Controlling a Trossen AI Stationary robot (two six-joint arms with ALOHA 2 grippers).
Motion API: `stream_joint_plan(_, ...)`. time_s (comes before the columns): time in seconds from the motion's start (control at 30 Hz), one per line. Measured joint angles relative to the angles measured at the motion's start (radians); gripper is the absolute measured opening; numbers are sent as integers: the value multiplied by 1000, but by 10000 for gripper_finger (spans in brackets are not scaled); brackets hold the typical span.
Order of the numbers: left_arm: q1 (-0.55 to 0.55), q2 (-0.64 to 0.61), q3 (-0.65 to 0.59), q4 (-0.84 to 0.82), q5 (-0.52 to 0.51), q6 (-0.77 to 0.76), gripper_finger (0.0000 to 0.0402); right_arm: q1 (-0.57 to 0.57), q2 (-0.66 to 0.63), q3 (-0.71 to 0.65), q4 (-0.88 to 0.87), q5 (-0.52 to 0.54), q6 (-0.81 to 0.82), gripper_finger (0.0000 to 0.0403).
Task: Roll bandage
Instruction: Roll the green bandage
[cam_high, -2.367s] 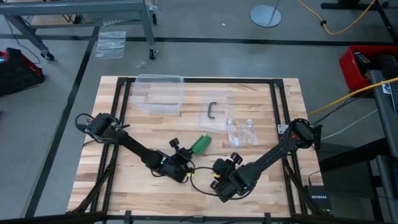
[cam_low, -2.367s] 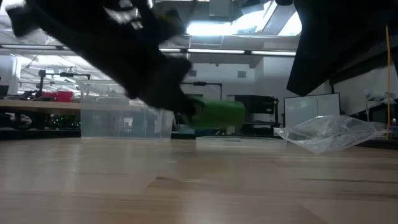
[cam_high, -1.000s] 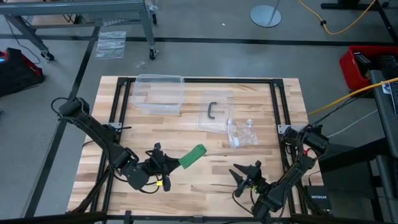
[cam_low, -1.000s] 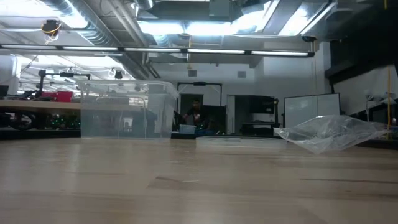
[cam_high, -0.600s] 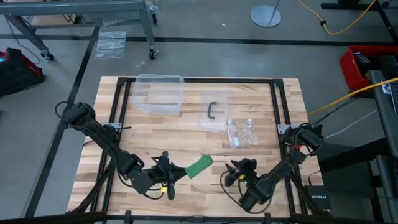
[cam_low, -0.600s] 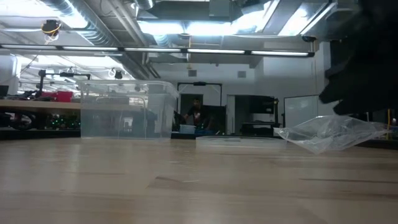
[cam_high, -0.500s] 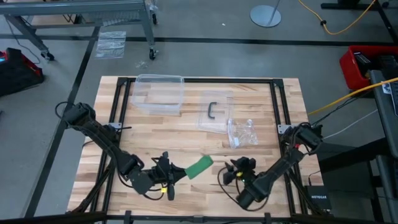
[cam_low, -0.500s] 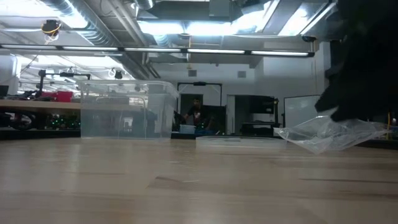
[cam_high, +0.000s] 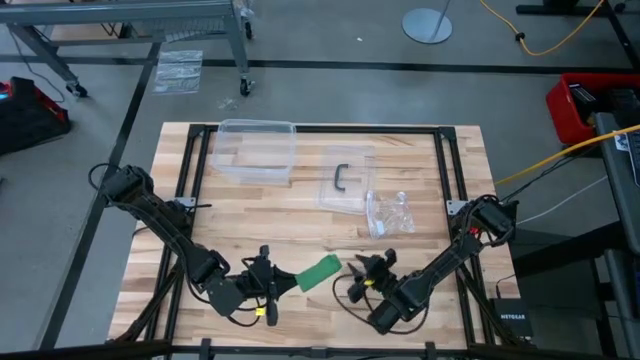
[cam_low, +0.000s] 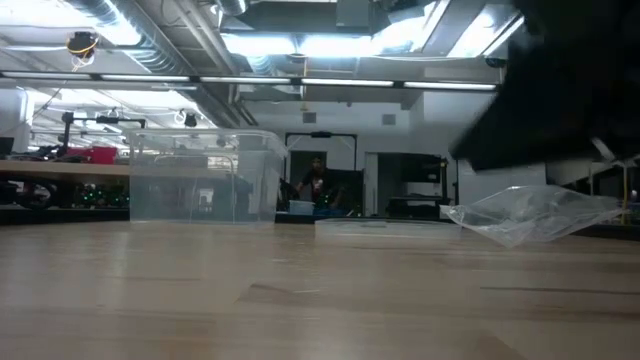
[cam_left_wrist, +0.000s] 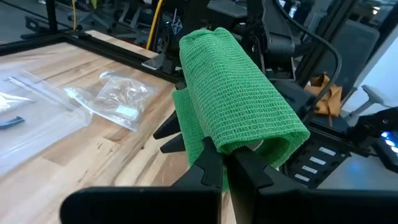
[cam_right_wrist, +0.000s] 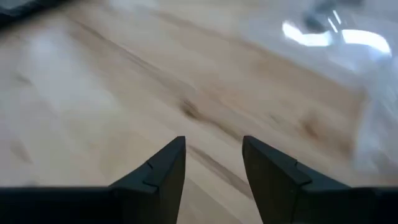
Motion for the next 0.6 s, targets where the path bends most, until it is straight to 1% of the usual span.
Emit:
stream_joint_plan(0.07, -7, 0, -1, 1, 0, -7, 0, 1, 0, 0, 54, 63, -66, 166)
stream_joint_plan(0.2, -27, 0, -2, 7, 0, -50, 0, 8, 0, 0, 93, 79, -91, 165)
stream_joint_plan(0.27, -36, 0, -2, 22, 0, -68, 0, 12, 0, 0, 133, 113, -101, 165)
stream_joint_plan(0.33, -45, 0, -2, 63, 0, -64, 0, 25, 0, 0, 191, 185, -134, 165)
stream_joint_plan(0.47, -58, 0, -2, 141, 0, -15, 0, 64, 0, 0, 314, 367, -254, 165)
stream_joint_plan(0.6, -68, 0, -2, 229, 0, 58, 0, 91, 0, 3, 391, 447, -286, 165)
